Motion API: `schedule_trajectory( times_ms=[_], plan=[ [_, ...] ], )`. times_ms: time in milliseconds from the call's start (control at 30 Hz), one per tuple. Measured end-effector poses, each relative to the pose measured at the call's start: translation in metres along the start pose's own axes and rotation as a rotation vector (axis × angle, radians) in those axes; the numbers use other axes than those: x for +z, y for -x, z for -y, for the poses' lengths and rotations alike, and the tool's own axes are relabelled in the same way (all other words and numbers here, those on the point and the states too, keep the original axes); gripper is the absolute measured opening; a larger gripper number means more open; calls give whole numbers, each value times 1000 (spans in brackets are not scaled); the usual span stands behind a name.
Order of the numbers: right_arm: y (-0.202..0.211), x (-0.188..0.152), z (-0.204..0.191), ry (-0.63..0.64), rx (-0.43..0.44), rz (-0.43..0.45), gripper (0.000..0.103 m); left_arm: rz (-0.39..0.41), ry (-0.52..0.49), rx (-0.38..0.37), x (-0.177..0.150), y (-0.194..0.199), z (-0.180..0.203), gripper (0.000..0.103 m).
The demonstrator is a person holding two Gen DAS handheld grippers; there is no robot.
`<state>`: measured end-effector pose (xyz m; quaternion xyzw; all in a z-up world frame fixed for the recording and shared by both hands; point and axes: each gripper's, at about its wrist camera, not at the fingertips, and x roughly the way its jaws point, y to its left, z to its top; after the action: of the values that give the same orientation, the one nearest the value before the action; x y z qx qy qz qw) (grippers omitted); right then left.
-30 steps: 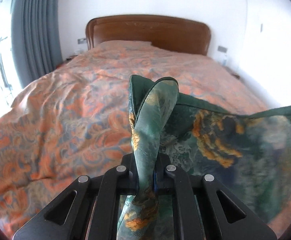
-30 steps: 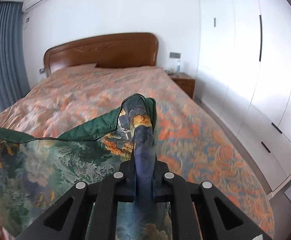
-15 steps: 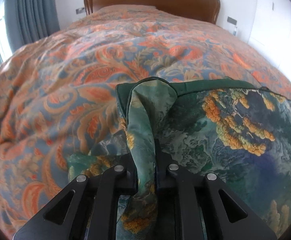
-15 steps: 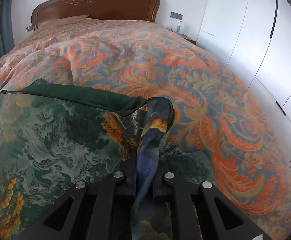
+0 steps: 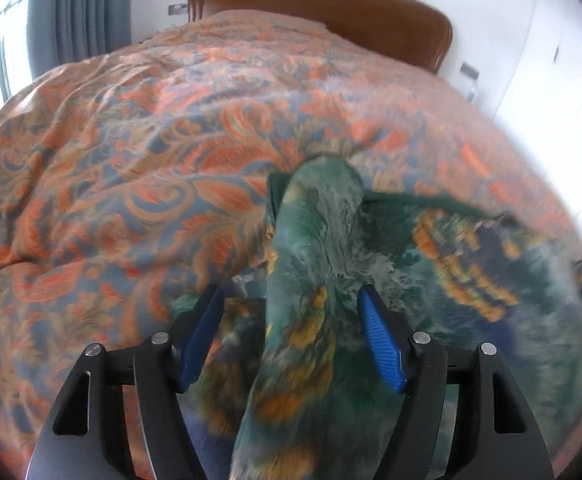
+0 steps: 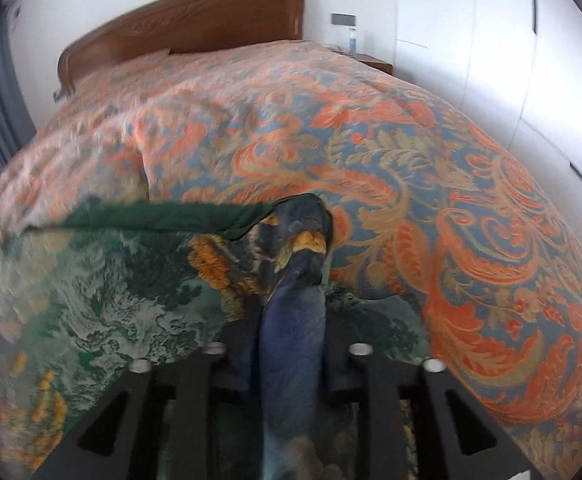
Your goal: Fold large clothes
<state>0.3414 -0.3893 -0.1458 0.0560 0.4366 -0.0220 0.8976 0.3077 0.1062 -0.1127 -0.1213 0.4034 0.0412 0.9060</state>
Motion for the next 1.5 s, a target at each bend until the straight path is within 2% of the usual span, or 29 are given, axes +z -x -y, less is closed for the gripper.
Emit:
schedule_trajectory(
  times_ms=[33, 67, 200, 333, 433, 500, 567, 600, 633, 733, 867, 967, 1033, 1167, 1267, 1400, 1500],
  plan=[
    [8, 2, 5, -24, 19, 7, 54, 10, 5, -15, 2, 12, -2, 72],
    [16, 4, 10, -44, 36, 19, 57, 20, 2, -21, 4, 22, -1, 73],
    [58, 7, 15, -27, 74, 86, 57, 71, -55, -57, 1, 65, 18, 80],
    [104, -7, -2, 92, 157, 107, 57, 75, -213, -137, -18, 89, 79, 87],
    [122, -31, -21, 183, 221, 80, 57, 47, -344, -194, -39, 90, 128, 87],
    [125, -48, -28, 213, 231, 60, 57, 21, -431, -218, -56, 81, 163, 89],
    [120, -63, -28, 219, 223, 25, 57, -21, -491, -210, -71, 63, 185, 90],
    [114, -70, -25, 216, 208, 11, 57, -45, -506, -183, -77, 50, 189, 90],
    [110, -75, -20, 208, 201, 1, 57, -64, -510, -150, -82, 36, 190, 91],
    [95, -85, -2, 180, 199, -23, 57, -69, -465, -126, -84, 15, 177, 102],
    [84, -92, 11, 153, 252, -41, 57, -98, -385, -116, -75, 7, 162, 101],
    [83, -94, 12, 145, 252, -27, 57, -99, -406, -109, -72, 20, 169, 100],
    [84, -97, 13, 137, 246, -11, 57, -95, -434, -148, -72, 28, 179, 100],
    [86, -101, 15, 110, 258, 12, 57, -114, -498, -156, -68, 19, 210, 100],
    [83, -101, 19, 83, 279, 12, 57, -135, -505, -122, -54, -10, 224, 102],
    [83, -102, 21, 74, 294, 15, 57, -173, -393, -105, -16, -44, 226, 102],
    [81, -103, 22, 66, 312, 15, 57, -165, -308, -67, 13, -61, 223, 101]
  ],
)
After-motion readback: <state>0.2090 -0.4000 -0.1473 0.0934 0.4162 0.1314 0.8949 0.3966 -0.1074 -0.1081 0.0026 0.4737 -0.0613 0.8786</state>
